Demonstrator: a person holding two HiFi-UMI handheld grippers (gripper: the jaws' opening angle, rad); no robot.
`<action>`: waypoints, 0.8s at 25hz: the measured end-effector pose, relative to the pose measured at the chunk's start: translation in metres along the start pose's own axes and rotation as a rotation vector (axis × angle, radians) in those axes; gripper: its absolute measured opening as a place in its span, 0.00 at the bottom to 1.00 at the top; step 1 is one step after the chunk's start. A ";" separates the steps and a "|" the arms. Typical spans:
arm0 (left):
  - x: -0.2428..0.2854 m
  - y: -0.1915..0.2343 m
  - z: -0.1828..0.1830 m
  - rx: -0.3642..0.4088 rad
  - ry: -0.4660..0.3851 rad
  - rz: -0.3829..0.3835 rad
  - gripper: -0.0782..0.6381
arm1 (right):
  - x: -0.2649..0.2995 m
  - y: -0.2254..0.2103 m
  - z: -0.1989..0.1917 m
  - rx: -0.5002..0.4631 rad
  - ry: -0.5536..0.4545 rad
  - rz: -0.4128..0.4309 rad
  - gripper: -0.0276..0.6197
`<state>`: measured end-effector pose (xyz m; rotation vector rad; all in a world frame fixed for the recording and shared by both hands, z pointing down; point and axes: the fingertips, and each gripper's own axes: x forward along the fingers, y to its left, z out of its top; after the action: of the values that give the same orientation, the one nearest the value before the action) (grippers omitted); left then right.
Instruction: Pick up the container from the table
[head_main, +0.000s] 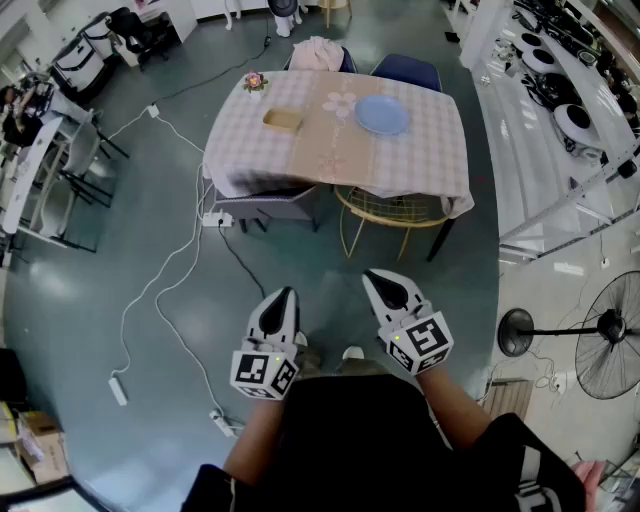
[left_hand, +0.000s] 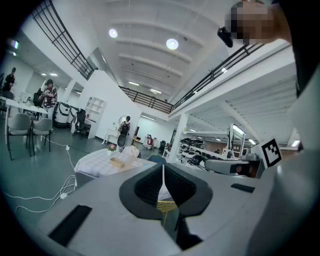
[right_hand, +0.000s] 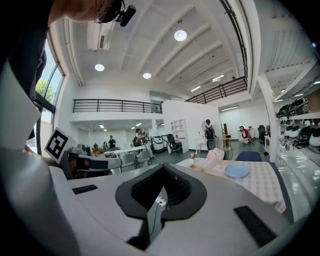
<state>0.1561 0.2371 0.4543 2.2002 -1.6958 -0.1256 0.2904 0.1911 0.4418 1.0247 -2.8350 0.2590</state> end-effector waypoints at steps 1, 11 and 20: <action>0.000 -0.002 0.001 0.012 -0.009 -0.001 0.13 | -0.004 -0.002 0.004 0.009 -0.012 -0.009 0.04; -0.008 -0.005 0.007 0.036 -0.047 -0.018 0.13 | -0.011 -0.007 0.010 0.053 -0.033 -0.007 0.04; -0.031 0.006 -0.003 0.020 -0.048 0.049 0.28 | -0.011 -0.003 -0.020 0.048 0.061 0.009 0.28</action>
<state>0.1429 0.2662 0.4542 2.1847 -1.7829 -0.1503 0.3016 0.1991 0.4598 0.9961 -2.7919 0.3543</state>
